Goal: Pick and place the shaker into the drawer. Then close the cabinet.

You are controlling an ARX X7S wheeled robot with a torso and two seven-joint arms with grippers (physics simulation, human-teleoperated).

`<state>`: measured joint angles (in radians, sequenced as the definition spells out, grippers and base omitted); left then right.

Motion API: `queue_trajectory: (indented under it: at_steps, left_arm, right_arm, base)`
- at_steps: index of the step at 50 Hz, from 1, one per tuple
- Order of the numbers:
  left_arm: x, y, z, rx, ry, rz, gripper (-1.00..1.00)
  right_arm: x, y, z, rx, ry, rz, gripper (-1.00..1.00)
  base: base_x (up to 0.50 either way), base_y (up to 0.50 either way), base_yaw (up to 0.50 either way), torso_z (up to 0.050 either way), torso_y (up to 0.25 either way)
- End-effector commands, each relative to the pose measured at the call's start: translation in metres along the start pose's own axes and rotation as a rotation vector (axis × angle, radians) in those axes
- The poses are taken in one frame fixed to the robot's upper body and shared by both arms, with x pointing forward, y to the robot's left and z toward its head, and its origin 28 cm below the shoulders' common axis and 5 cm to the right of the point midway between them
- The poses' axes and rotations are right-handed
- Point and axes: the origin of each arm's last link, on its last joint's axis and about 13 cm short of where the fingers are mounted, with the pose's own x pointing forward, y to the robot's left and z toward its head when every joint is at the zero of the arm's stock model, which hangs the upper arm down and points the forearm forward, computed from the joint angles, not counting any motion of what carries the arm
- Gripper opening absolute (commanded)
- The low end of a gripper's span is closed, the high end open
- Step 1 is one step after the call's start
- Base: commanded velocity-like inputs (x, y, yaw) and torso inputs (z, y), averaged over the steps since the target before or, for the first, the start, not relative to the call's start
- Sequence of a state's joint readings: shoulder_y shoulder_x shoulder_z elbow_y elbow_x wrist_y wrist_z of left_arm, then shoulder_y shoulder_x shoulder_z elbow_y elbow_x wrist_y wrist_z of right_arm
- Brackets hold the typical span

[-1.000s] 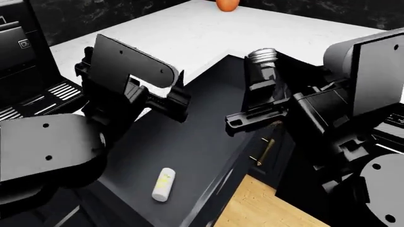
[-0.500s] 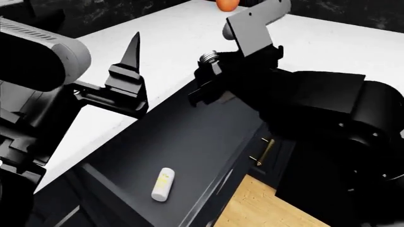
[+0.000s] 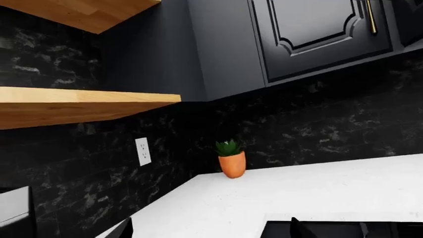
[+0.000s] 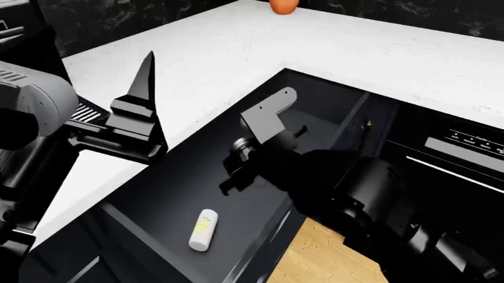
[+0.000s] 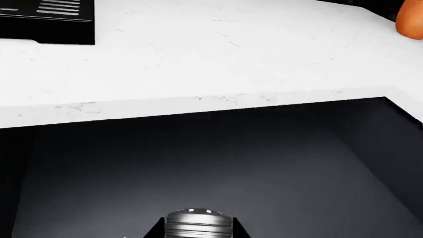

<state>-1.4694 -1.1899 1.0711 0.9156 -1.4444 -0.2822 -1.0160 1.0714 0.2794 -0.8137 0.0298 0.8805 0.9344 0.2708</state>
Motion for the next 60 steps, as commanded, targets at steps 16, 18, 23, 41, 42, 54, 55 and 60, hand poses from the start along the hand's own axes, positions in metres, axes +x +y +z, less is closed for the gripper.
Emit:
queue_trajectory:
  at_steps: [16,18,23,41,42,54,55,60]
  left_arm:
    - [-0.013,0.004,-0.012,-0.007,0.028,0.014,1.00]
    - [-0.013,0.004,-0.012,-0.005,0.029,0.014,1.00]
    - [-0.014,0.005,-0.011,0.001,0.027,0.018,1.00]
    - [-0.010,-0.024,-0.012,-0.086,0.015,-0.059,1.00]
    - [-0.010,-0.027,-0.013,-0.094,0.015,-0.067,1.00]
    - [-0.009,-0.035,-0.016,-0.118,0.017,-0.086,1.00]
    - [-0.010,-0.035,-0.016,-0.119,0.019,-0.088,1.00]
    - [-0.011,-0.035,-0.018,-0.119,0.024,-0.089,1.00]
  right_arm:
    - [0.036,0.022,-0.048,-0.047,0.196,0.041,-1.00]
    - [0.036,0.022,-0.048,-0.045,0.199,0.040,-1.00]
    - [0.035,0.019,-0.041,-0.019,0.189,0.010,1.00]
    - [-0.139,-0.003,0.055,0.213,-0.511,-0.315,1.00]
    - [-0.157,0.003,0.054,0.194,-0.572,-0.343,1.00]
    - [-0.199,0.007,0.049,0.170,-0.715,-0.478,1.00]
    - [-0.199,0.007,0.048,0.178,-0.721,-0.475,1.00]
    - [-0.194,0.005,0.048,0.197,-0.712,-0.495,1.00]
  base:
    - [0.00,0.00,0.00,0.000,0.000]
    - [0.00,0.00,0.00,0.000,0.000]
    - [0.00,0.00,0.00,0.000,0.000]
    - [0.00,0.00,0.00,0.001,0.000]
    - [0.00,0.00,0.00,0.000,0.000]
    - [0.00,0.00,0.00,0.000,0.000]
    - [0.00,0.00,0.00,0.000,0.000]
    - [0.00,0.00,0.00,0.000,0.000]
